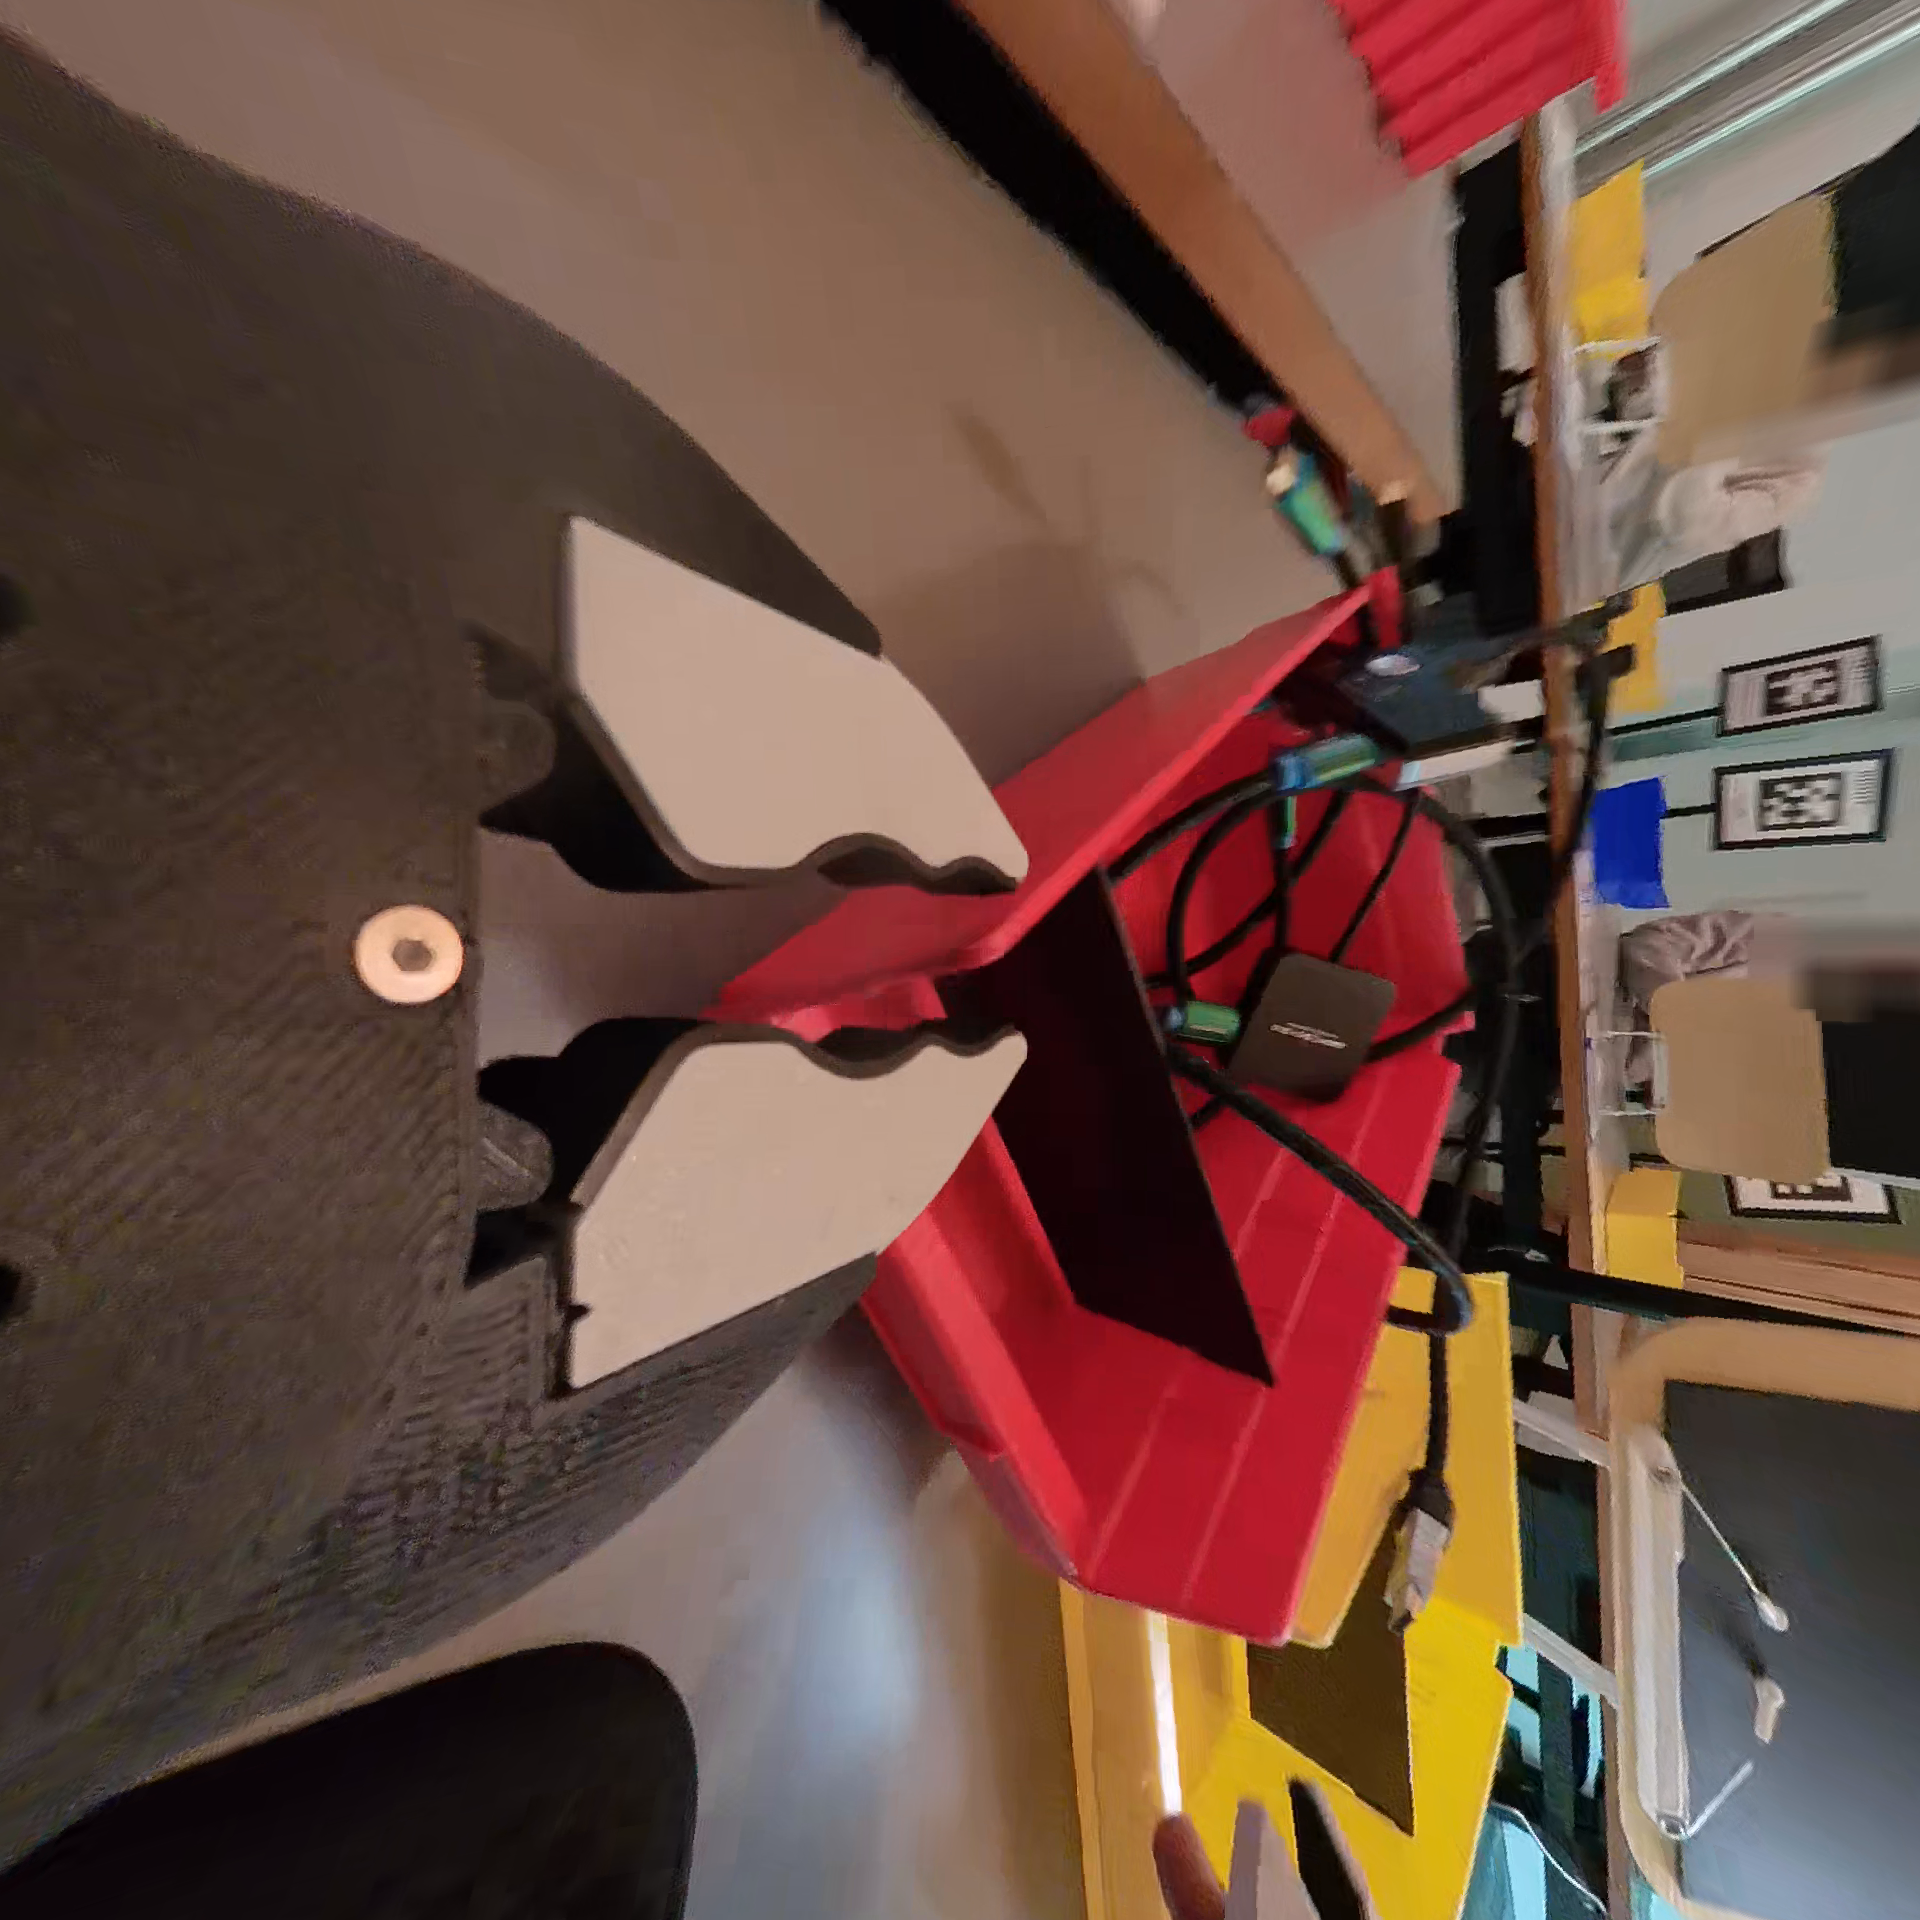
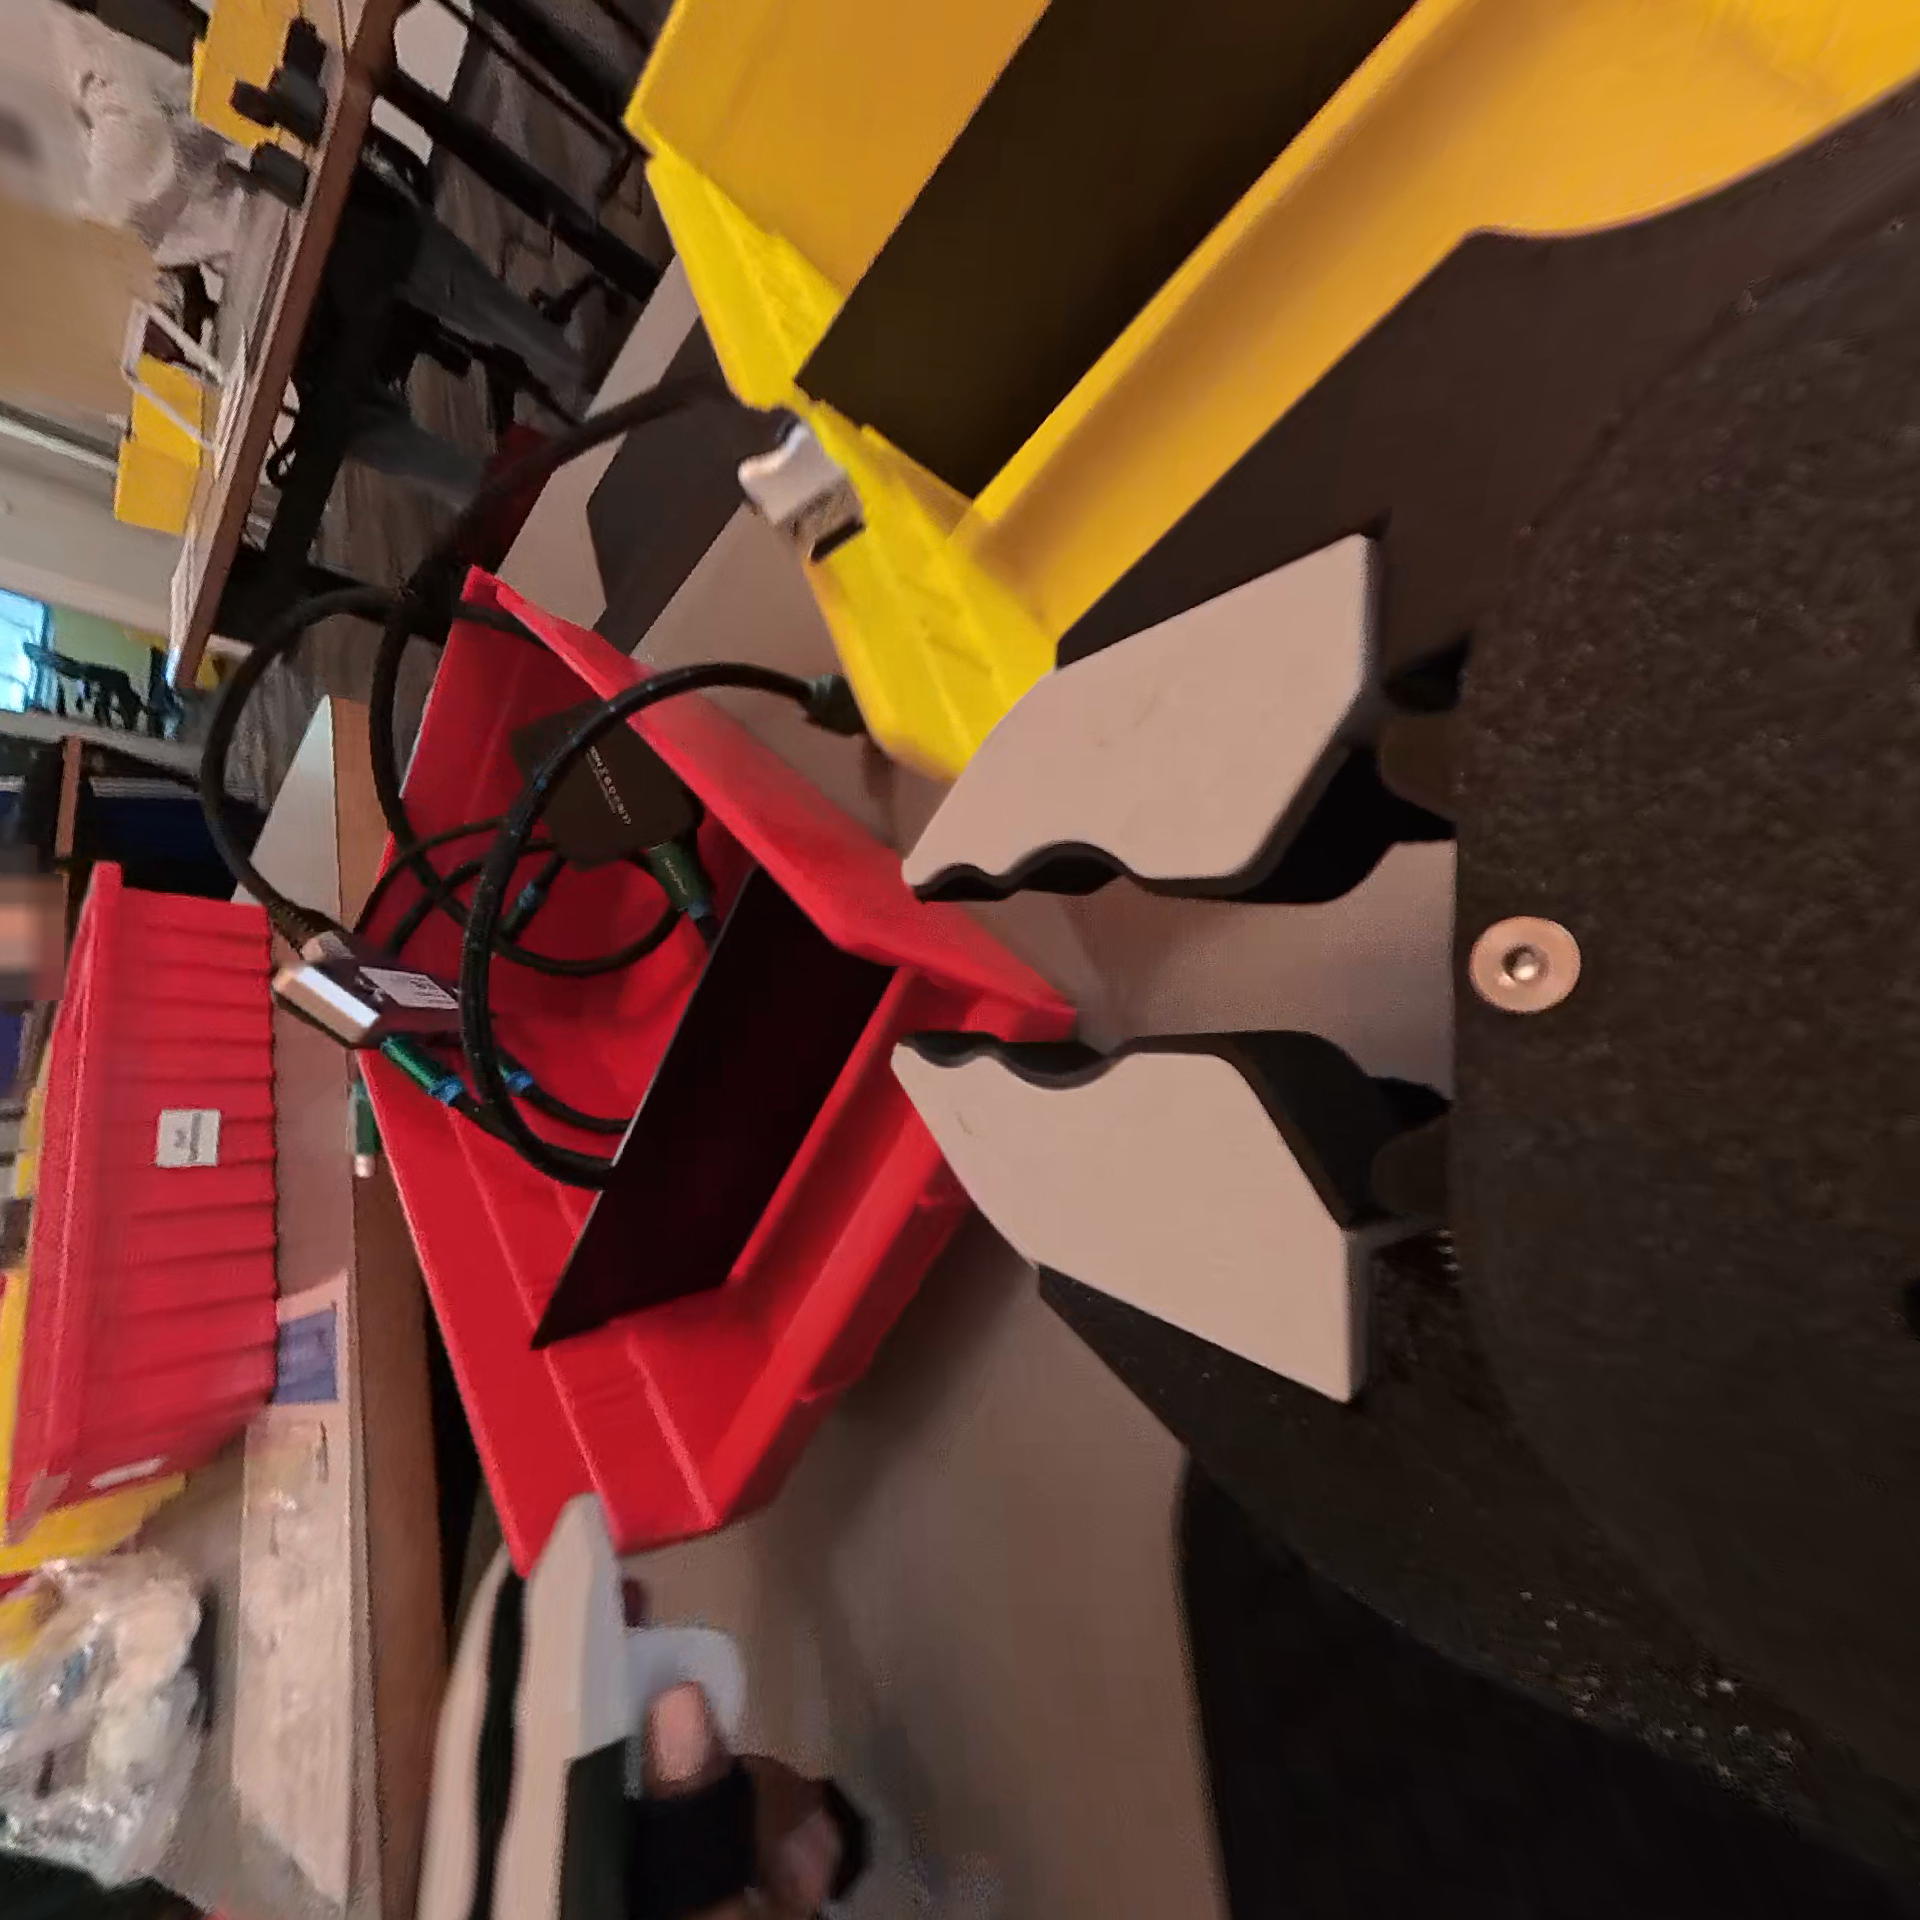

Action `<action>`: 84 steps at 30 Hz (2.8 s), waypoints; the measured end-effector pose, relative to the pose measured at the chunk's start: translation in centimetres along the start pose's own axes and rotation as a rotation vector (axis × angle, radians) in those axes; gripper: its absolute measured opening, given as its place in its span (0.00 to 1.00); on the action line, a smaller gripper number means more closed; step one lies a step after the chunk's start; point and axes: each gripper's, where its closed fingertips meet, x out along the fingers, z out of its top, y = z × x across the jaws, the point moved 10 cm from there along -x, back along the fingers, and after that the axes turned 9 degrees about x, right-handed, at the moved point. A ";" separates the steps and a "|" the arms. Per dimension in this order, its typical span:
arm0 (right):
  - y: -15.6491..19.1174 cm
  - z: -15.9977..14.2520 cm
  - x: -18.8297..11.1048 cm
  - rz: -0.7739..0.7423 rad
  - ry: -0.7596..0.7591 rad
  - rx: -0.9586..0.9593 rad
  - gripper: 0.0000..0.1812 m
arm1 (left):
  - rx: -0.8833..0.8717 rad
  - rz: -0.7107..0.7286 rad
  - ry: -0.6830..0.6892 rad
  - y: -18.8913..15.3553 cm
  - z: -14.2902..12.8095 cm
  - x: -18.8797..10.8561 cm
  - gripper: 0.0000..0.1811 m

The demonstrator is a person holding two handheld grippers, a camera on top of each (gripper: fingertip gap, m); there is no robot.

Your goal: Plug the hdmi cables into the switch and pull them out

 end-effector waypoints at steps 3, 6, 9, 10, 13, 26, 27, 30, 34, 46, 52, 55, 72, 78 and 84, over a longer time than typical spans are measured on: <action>-2.7 0.7 -3.5 0.029 0.120 -0.080 0.15 | 0.149 -0.021 -0.013 -0.3 3.1 -1.2 0.15; -5.6 1.1 -4.7 0.009 0.307 -0.188 0.23 | 0.251 -0.252 0.097 -2.4 5.7 -0.2 0.20; -6.8 0.6 -3.2 0.021 0.520 -0.330 0.31 | 0.388 -0.452 0.319 -5.2 5.9 2.8 0.26; -6.9 0.2 -2.4 0.031 0.581 -0.387 0.33 | 0.453 -0.488 0.387 -6.0 5.4 4.0 0.28; -6.9 -1.7 0.4 0.098 0.747 -0.462 0.32 | 0.607 -0.554 0.581 -7.6 3.1 7.5 0.33; -9.8 -6.7 -10.2 -0.025 0.736 -0.369 0.15 | 0.760 -0.585 0.677 -9.3 1.1 10.2 0.18; -10.2 -7.2 -11.7 -0.042 0.735 -0.367 0.15 | 0.766 -0.579 0.673 -9.5 1.1 10.2 0.18; -12.1 -8.3 -15.4 -0.094 0.748 -0.364 0.15 | 0.781 -0.552 0.668 -10.2 1.2 10.5 0.18; -15.3 -8.9 -18.7 -0.147 0.779 -0.368 0.14 | 0.788 -0.525 0.666 -11.2 1.5 11.4 0.18; -23.7 -9.3 -21.2 -0.191 0.783 -0.383 0.15 | 0.835 -0.572 0.612 -14.2 3.0 17.1 0.18; -25.8 -8.3 -21.7 -0.333 0.724 -0.290 0.19 | 0.856 -0.574 0.580 -14.1 3.8 21.5 0.18; -24.6 -6.7 -22.1 -0.373 0.556 -0.230 0.20 | 0.875 -0.572 0.554 -13.8 4.0 23.0 0.19; -19.2 -6.8 -20.8 -0.339 -0.227 0.216 0.20 | 0.124 -0.190 0.244 -1.6 14.4 23.9 0.25; -18.4 -8.0 -19.9 -0.339 -0.196 0.164 0.19 | 0.158 0.011 0.476 1.4 13.0 30.6 0.30; -18.5 -8.4 -19.3 -0.323 -0.163 0.137 0.18 | 0.310 0.119 0.701 1.3 11.0 35.2 0.28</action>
